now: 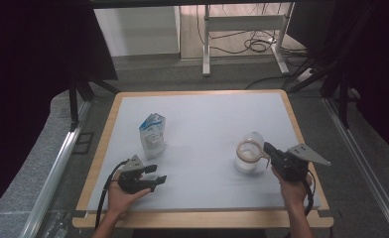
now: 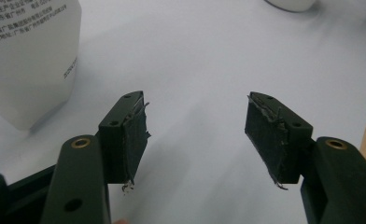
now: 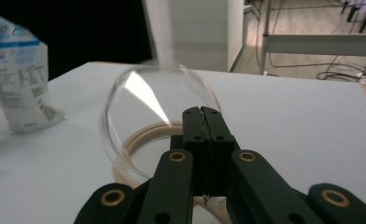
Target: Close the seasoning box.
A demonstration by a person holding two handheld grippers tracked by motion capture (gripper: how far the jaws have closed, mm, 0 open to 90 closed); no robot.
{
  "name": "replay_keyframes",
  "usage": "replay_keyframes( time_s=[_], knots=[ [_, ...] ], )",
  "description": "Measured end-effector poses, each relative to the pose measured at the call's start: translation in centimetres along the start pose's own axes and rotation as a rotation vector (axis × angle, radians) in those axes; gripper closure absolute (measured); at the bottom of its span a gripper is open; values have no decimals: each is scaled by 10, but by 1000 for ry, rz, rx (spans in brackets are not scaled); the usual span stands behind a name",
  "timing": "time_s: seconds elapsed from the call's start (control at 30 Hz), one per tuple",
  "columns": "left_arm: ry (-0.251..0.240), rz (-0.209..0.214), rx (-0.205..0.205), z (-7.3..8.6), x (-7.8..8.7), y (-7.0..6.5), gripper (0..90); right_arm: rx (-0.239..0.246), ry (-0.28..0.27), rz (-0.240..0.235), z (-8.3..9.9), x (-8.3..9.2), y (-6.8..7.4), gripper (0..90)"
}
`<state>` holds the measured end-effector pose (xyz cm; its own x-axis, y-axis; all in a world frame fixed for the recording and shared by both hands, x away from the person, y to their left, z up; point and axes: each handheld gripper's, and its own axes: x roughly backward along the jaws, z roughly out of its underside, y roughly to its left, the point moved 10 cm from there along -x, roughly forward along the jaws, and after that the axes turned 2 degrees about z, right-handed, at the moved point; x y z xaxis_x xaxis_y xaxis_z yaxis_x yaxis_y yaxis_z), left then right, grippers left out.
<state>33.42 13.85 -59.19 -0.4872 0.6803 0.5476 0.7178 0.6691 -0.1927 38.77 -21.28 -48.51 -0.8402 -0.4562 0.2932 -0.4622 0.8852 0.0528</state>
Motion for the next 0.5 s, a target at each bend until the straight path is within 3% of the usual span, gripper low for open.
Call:
replay_keyframes(
  time_s=[0.2, 0.5],
  knots=[
    [-16, -4, 9, -1, 2, 1, 384, 48, 38, -50, 7, -16, 23, 898],
    [-23, -4, 14, -2, 3, 1, 384, 40, 30, -71, 7, -13, 26, 898]
  ],
)
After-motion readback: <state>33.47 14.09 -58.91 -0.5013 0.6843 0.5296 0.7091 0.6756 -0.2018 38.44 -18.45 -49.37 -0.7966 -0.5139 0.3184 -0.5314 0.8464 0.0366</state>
